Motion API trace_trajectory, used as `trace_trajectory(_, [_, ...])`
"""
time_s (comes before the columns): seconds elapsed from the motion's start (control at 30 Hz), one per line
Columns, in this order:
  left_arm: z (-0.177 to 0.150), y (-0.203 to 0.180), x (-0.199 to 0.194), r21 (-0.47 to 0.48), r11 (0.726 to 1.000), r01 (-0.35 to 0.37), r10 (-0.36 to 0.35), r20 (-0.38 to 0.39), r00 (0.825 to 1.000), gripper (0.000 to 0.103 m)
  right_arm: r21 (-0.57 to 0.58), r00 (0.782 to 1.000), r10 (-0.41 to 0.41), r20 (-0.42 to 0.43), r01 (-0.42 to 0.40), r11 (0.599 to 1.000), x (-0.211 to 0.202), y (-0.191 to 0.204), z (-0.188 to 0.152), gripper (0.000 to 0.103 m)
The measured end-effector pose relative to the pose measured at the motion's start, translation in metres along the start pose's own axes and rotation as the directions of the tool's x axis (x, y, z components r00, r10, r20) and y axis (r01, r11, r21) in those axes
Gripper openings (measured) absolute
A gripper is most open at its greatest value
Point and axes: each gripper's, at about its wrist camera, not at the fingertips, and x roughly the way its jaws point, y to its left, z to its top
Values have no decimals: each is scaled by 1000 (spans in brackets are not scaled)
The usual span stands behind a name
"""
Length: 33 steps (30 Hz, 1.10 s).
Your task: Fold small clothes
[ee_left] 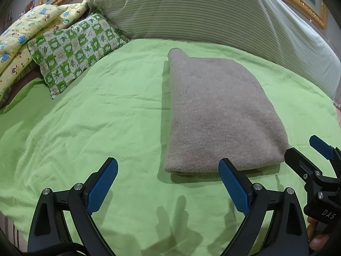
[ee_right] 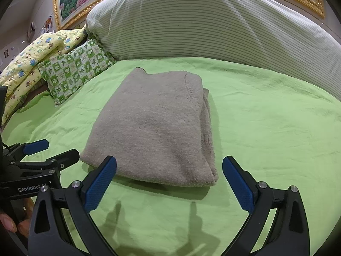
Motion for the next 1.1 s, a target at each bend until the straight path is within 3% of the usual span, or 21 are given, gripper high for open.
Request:
trace_trajectory(0.2, [2,-7,2,39,999,-28,29,-9,1000,96,-6,1000,-4,5,4,1000,-2,-3,2,99])
trace_trajectory(1.1, [14,-5,2,20,1000,-21,21,6,1000,96,-4,1000,-11,-5,11,1000,6,-12,16,100])
